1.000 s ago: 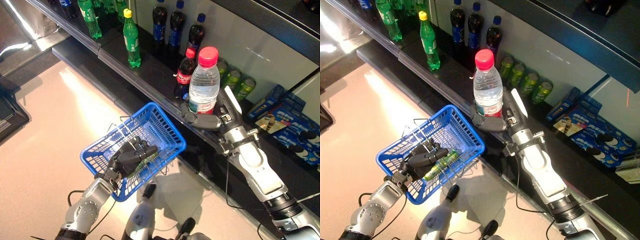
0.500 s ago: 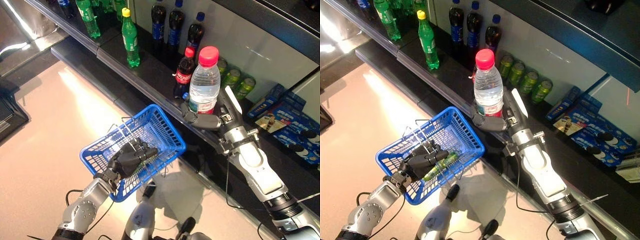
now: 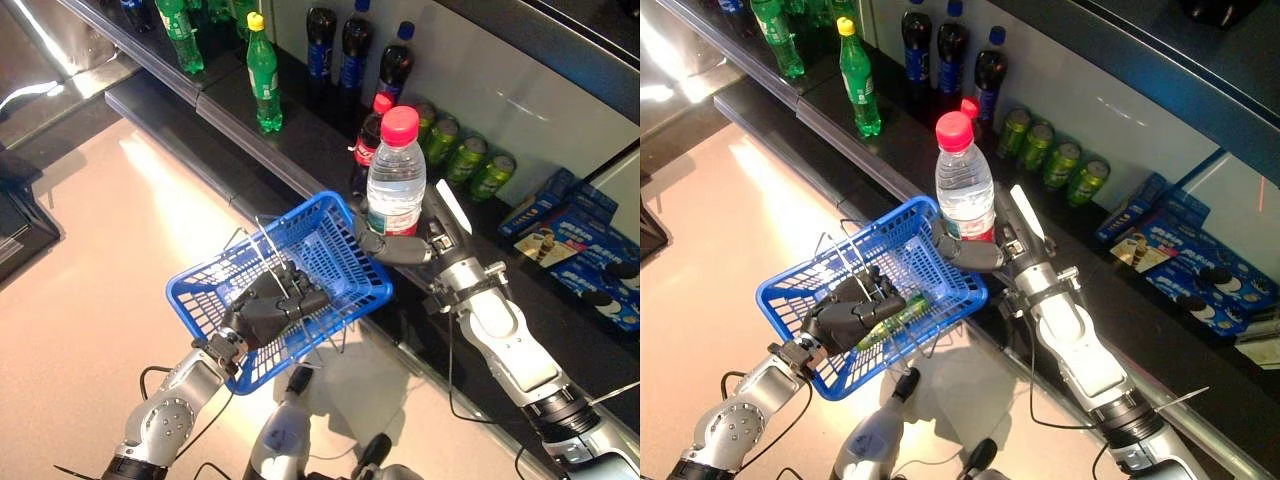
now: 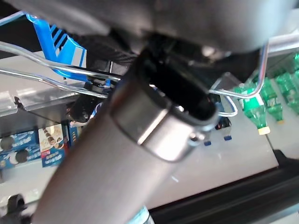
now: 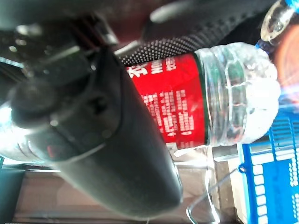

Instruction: Pick up the drink and place into the basket.

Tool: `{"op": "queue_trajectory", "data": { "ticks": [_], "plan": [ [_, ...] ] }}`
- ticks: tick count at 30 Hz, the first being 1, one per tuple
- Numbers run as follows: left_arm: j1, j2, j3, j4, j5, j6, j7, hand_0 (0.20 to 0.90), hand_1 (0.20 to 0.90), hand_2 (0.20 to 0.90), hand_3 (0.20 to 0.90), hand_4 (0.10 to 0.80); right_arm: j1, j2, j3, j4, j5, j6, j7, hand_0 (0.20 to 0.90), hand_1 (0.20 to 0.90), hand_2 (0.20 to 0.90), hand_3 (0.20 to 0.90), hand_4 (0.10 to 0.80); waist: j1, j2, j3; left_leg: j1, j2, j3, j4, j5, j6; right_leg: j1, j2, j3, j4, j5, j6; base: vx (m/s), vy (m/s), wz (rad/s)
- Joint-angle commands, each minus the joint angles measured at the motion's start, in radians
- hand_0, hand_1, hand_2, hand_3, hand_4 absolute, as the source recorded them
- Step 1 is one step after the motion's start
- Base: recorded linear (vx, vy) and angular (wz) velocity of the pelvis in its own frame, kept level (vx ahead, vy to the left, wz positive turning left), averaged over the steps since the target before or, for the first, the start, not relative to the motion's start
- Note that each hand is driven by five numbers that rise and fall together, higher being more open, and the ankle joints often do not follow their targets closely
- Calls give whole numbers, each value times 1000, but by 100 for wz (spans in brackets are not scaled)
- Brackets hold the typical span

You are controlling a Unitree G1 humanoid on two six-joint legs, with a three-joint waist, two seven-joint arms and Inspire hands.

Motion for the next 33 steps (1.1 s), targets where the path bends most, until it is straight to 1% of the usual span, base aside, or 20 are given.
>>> {"op": "queue_trajectory", "data": {
  "ticks": [1, 9, 16, 25, 33],
  "plan": [
    [-115, -39, -76, -271, -139, -98, -214, 300, 300, 300, 200, 100, -70, -33, 37, -78, 1, -201, -38, 300, 300, 300, 200, 100, 4, 17, -298, 68, 20, -53, -3, -97, -20, 20, -10, -24, 7, 4, 5, -8, 4, 11],
    [-126, -31, -96, -299, -159, -94, -245, 300, 300, 300, 200, 100, -69, -27, 68, -63, -14, -194, -35, 300, 300, 300, 200, 100, 6, 20, -301, 66, 16, -65, -3, -94, -22, 18, -10, -26, 7, 6, 6, -3, 5, 3],
    [-149, -34, -123, -316, -157, -91, -263, 300, 300, 300, 200, 100, -82, -26, 98, -41, -39, -165, -33, 300, 300, 300, 200, 100, 7, 20, -306, 63, 15, -72, -3, -91, -23, 18, -11, -32, 6, 7, 6, 0, 0, 0],
    [-173, -39, -144, -341, -154, -98, -295, 300, 300, 300, 200, 100, -76, -15, 145, 21, -105, -123, -33, 300, 300, 300, 200, 100, 11, 18, -307, 57, 12, -81, -3, -88, -24, 14, -13, -36, 5, 9, 6, 0, 0, 0],
    [-184, -30, -149, -355, -165, -107, -317, 300, 300, 300, 200, 100, -60, 9, 186, 107, -148, -92, -38, 300, 300, 300, 200, 100, 15, 15, -311, 54, 11, -85, -3, -88, -26, 12, -13, -37, 5, 10, 7, -2, 5, 2]
  ]
}}
